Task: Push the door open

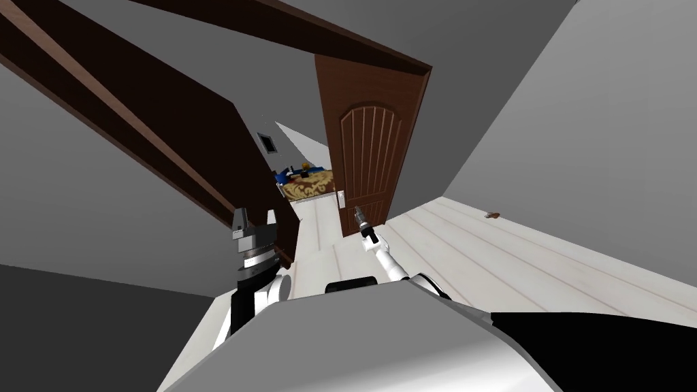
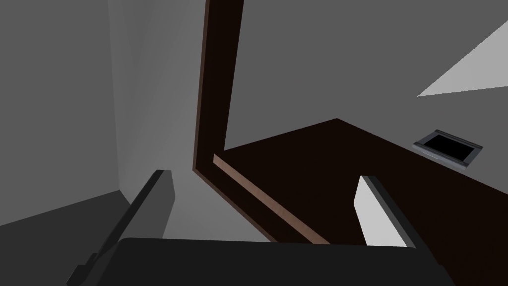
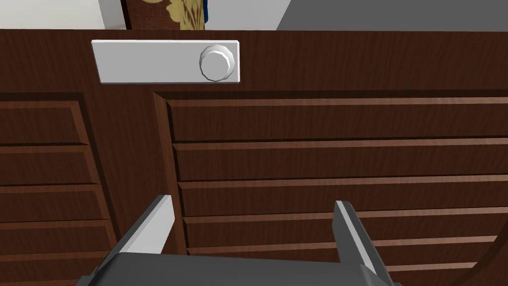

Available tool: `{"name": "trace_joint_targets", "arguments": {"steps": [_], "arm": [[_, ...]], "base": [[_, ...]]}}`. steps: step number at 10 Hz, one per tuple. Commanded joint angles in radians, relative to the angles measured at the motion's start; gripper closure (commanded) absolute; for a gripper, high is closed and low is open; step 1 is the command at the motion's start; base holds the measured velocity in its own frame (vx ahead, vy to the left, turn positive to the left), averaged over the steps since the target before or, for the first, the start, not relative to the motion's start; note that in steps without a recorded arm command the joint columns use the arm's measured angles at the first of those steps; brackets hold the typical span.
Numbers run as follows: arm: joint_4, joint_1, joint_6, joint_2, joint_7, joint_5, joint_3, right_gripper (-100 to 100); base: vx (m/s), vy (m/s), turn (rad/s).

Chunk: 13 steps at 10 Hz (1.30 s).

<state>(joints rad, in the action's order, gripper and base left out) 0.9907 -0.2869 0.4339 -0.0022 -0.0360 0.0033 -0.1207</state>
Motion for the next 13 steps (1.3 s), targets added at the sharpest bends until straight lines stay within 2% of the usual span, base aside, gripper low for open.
{"name": "trace_joint_targets", "arguments": {"steps": [1,3,6,7,8,13], "arm": [[-0.041,-0.023,-0.003,0.009,-0.001,0.0,-0.007,-100],[-0.132,-0.075,-0.007,0.024,-0.006,-0.001,-0.02,-100],[-0.224,-0.128,-0.01,0.043,-0.012,-0.002,-0.033,-100],[-0.221,-0.121,0.002,0.04,-0.011,-0.002,-0.029,-100],[-0.225,-0.125,0.001,0.011,-0.01,-0.003,-0.026,-100],[-0.232,-0.129,0.0,-0.02,-0.008,-0.006,-0.017,-100]], "base": [[0.099,-0.015,-0.006],[0.135,-0.014,-0.01],[0.194,-0.008,-0.008],[0.079,0.003,0.001],[0.119,0.043,0.03],[0.163,0.054,0.017]]}}
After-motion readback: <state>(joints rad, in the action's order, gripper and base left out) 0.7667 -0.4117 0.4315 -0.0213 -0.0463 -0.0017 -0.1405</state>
